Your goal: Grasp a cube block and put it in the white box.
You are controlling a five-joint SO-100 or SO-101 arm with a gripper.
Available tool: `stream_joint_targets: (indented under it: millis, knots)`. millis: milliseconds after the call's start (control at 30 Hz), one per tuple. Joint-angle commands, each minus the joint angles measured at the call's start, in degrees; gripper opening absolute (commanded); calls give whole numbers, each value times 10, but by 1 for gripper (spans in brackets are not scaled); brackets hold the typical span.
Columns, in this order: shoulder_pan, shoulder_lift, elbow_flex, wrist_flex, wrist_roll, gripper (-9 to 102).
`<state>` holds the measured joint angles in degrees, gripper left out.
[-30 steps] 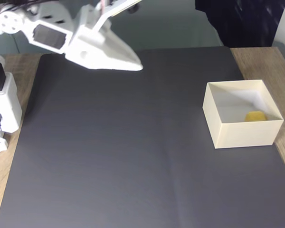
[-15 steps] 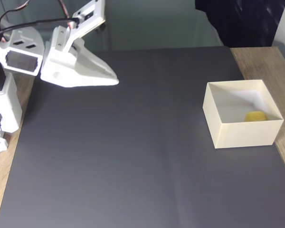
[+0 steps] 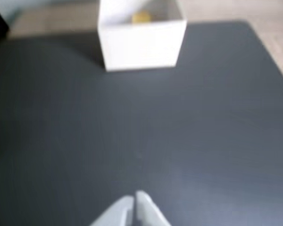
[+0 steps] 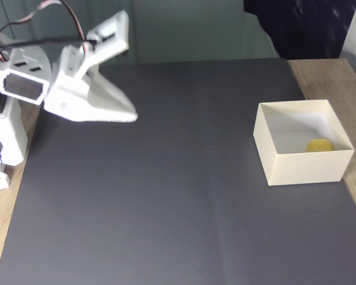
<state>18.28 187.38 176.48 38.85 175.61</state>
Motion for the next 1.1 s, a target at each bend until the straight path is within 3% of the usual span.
stream_joint_targets:
  millis: [0,367,1067]
  knots:
    - [-6,4,7,44,-18,0]
    - [-49,5,23,158,-49,0]
    - [-36,5,39,265,-72,0]
